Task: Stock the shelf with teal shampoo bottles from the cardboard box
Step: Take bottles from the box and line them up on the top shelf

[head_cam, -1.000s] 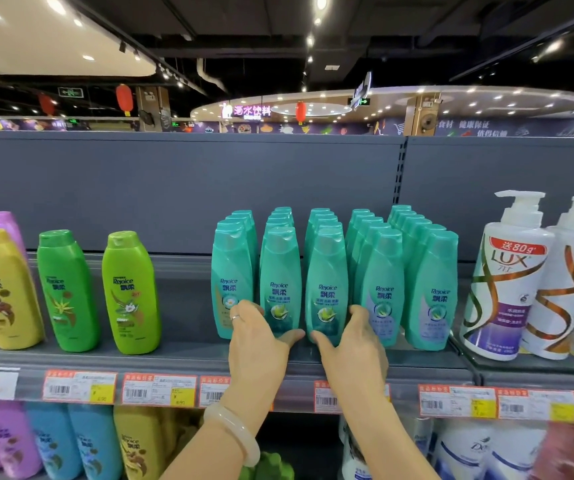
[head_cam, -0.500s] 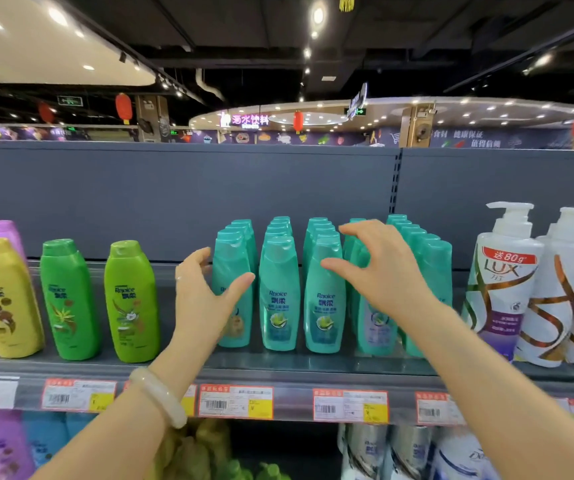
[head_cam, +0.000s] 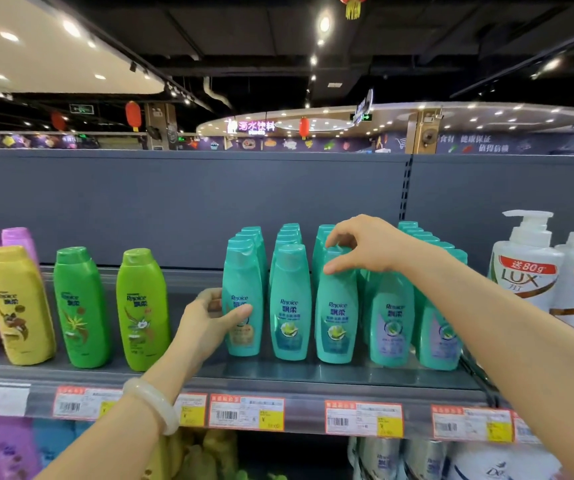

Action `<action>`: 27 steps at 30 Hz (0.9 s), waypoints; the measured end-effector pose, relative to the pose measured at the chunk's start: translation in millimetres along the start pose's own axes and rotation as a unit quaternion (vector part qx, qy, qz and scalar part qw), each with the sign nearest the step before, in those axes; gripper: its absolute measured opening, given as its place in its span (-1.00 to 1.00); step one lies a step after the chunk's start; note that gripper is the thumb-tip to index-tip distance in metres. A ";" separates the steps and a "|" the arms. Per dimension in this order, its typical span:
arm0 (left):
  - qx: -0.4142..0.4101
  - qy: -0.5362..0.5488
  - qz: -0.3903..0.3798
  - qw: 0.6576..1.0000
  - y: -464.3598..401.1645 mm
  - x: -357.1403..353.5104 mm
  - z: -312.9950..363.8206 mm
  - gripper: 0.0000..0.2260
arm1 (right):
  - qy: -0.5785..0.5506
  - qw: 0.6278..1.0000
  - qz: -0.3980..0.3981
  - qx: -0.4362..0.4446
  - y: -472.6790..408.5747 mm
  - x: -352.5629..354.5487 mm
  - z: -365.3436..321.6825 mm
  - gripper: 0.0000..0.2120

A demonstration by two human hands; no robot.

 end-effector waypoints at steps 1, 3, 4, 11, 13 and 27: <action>0.001 -0.003 -0.007 1.000 0.3 -0.1 0.2 -0.72 | 0.000 1.000 -0.002 0.000 0.3 -0.5 -0.1 -0.56; -0.001 -0.017 -0.017 1.000 -0.6 1.0 0.9 -0.71 | -0.003 1.000 0.000 -0.001 1.2 0.0 -0.4 -0.57; -0.002 -0.029 -0.023 0.999 -0.9 1.9 2.0 -0.69 | -0.005 1.000 0.002 -0.001 1.6 0.9 -0.6 -0.58; -0.017 -0.106 -0.049 0.993 3.5 7.5 8.9 -0.64 | 0.003 1.000 -0.006 0.009 4.9 4.8 -4.8 -0.64; -0.020 -0.117 -0.047 0.992 5.0 8.8 8.9 -0.65 | 0.001 1.000 -0.007 0.017 5.7 5.4 -5.3 -0.69; -0.006 -0.090 -0.046 0.995 3.4 12.6 -5.9 -0.67 | 0.048 0.997 0.002 0.066 -25.1 0.7 -52.3 -0.53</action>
Point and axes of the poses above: each hand's wrist, its own y-axis away from the middle knuckle, its own x-axis out of the back of the hand, z = x × y, the point moved 3 cm from there along -y, towards the middle knuckle, and after that the axes turned 7 degrees about x, right-handed, at the moved point
